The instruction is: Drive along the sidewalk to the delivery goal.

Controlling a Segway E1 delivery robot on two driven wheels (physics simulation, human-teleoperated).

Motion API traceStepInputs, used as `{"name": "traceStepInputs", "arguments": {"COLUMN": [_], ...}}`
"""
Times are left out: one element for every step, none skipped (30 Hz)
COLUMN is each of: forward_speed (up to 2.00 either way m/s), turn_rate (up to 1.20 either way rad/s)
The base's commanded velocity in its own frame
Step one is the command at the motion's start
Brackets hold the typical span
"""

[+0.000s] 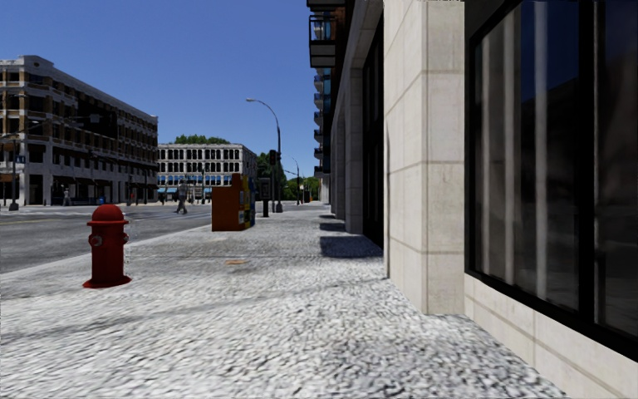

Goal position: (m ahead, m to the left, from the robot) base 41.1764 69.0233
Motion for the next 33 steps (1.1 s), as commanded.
{"name": "traceStepInputs", "arguments": {"forward_speed": [2.0,2.0,2.0,2.0,2.0,2.0,2.0,2.0,2.0,2.0,2.0,2.0,2.0,2.0,2.0,2.0,2.0,2.0,2.0,2.0,2.0,2.0,2.0,2.0,2.0,2.0,2.0,2.0,2.0,2.0,2.0,2.0,2.0], "turn_rate": [0.21,0.21,0.21,0.22,0.22,0.22,0.22,0.22,0.22,0.2,0.12,0.12,0.0,0.0,0.0,0.0,0.0,0.0,0.0,0.0,0.0,0.0,0.0,0.0,0.0,0.0,0.0,0.0,0.0,0.0,0.0,0.0,0.0]}}
